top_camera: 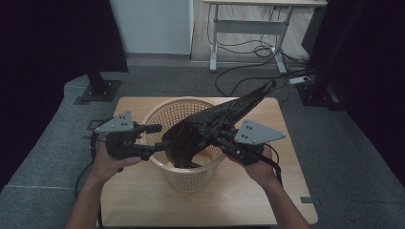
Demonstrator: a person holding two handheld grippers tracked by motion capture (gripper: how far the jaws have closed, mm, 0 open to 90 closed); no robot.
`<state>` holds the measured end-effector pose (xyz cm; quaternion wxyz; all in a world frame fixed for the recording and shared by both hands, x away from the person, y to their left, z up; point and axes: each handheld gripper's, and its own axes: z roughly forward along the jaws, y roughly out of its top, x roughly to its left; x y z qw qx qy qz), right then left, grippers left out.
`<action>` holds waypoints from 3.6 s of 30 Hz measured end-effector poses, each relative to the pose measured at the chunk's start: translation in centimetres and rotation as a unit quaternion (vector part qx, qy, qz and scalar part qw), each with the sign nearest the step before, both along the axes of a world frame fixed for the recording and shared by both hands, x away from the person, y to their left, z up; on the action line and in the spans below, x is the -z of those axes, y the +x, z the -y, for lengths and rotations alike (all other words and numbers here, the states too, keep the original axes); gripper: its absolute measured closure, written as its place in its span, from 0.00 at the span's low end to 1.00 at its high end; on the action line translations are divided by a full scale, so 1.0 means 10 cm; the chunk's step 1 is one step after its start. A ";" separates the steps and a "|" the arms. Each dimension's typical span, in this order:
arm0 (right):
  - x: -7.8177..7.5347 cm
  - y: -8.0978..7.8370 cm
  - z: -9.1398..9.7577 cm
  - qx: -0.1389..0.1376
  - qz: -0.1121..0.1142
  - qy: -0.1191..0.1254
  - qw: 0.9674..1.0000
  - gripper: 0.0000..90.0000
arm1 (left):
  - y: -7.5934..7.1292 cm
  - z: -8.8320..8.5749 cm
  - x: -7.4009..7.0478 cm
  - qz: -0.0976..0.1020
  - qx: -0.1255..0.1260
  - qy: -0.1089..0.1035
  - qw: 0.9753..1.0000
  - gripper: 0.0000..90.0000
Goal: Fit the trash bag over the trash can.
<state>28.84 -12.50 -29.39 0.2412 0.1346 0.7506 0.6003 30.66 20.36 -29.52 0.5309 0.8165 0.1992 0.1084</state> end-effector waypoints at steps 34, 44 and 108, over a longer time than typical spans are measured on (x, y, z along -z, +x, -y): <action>0.20 0.00 -0.03 -0.008 -0.025 -0.007 1.000 0.71 | 0.15 0.29 0.14 -0.021 0.028 0.008 0.999 0.94; 0.02 -0.07 0.47 0.044 -0.034 0.019 0.998 0.57 | 0.12 0.15 0.18 -0.011 0.025 -0.001 1.000 0.97; 0.57 0.25 1.16 0.097 -0.106 -0.046 0.989 0.99 | 0.06 -0.69 0.23 -0.031 -0.029 -0.037 0.998 0.99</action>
